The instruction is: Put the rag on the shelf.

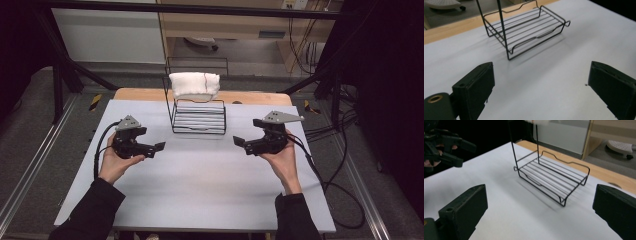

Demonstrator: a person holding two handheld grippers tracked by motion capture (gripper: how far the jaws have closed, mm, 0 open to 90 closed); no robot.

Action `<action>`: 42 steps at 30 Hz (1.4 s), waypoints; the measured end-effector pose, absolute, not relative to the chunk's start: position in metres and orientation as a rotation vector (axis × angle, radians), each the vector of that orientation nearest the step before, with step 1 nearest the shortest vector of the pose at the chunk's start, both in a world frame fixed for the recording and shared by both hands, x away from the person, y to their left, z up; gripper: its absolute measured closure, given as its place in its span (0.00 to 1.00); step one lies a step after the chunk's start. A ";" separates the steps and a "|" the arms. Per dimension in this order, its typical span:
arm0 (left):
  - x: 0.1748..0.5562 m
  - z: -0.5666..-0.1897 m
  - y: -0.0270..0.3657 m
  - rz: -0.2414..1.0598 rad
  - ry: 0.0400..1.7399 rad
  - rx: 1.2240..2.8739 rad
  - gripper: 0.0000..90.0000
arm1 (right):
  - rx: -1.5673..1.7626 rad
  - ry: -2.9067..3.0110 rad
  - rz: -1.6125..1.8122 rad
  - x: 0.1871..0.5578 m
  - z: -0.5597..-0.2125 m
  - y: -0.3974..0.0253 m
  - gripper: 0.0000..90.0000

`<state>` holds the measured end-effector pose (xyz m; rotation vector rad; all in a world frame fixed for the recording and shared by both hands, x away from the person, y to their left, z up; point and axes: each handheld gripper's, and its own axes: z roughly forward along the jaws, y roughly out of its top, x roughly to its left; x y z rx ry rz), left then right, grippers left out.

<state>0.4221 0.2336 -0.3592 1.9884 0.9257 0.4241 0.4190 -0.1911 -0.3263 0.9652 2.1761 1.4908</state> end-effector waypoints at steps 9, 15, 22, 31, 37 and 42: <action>0.402 -0.386 0.250 0.422 0.937 2.000 0.07 | 1.026 2.196 1.477 0.403 -0.366 -0.219 0.00; 0.393 -0.403 0.260 0.407 0.942 2.012 0.07 | 1.052 2.205 1.488 0.392 -0.389 -0.237 0.00; 0.387 -0.416 0.270 0.412 0.951 2.035 0.08 | 1.102 2.219 1.463 0.381 -0.414 -0.254 0.00; 0.379 -0.427 0.278 0.434 0.940 2.031 0.08 | 1.128 2.238 1.422 0.370 -0.431 -0.268 0.00; 0.377 -0.432 0.282 0.436 0.947 2.032 0.08 | 1.140 2.261 1.406 0.366 -0.437 -0.273 0.00; 0.375 -0.434 0.284 0.438 0.945 2.031 0.08 | 1.154 2.270 1.402 0.362 -0.439 -0.276 0.00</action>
